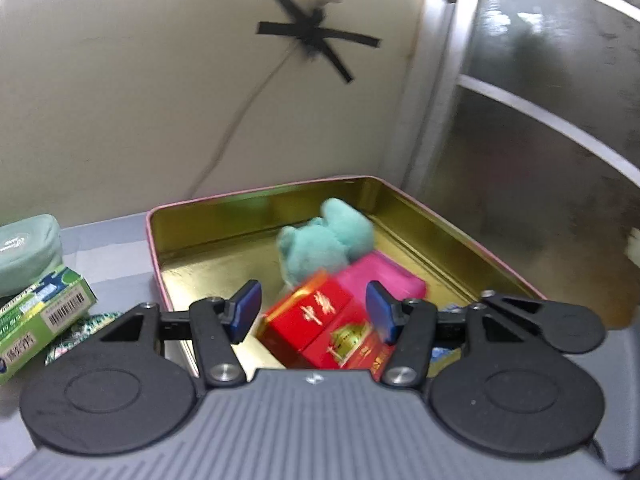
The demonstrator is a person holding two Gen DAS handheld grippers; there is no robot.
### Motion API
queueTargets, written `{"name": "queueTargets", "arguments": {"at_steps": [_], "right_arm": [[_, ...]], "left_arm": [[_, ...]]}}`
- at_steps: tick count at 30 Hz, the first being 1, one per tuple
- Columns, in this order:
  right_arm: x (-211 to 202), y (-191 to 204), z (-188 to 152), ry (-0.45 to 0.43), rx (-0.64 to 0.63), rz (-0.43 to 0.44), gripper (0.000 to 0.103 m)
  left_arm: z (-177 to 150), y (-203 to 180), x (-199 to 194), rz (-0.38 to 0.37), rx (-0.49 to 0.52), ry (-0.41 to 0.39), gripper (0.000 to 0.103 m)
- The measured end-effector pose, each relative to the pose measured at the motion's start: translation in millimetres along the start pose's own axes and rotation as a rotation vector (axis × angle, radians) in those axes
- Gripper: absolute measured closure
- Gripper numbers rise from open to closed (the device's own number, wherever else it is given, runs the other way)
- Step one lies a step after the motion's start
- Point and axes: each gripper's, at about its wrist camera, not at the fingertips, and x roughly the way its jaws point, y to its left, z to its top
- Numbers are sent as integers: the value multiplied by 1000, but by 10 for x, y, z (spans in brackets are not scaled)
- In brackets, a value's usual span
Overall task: Organize objects
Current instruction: 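Carry the red pack into the tin and open the right tool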
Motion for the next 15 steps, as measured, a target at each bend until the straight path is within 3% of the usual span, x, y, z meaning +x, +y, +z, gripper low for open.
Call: {"name": "queueTargets", "arguments": {"at_steps": [2, 7, 12, 15], "right_arm": [[8, -69, -28, -24, 31, -18, 24], [-149, -249, -166, -87, 142, -6, 25], [-528, -237, -451, -110, 229, 45, 40], [-687, -184, -563, -155, 286, 49, 40]], "left_arm": [[57, 37, 65, 24, -15, -1, 43], [37, 65, -103, 73, -34, -26, 43], [-83, -40, -387, 148, 15, -76, 43], [-163, -101, -576, 184, 53, -103, 43]]}}
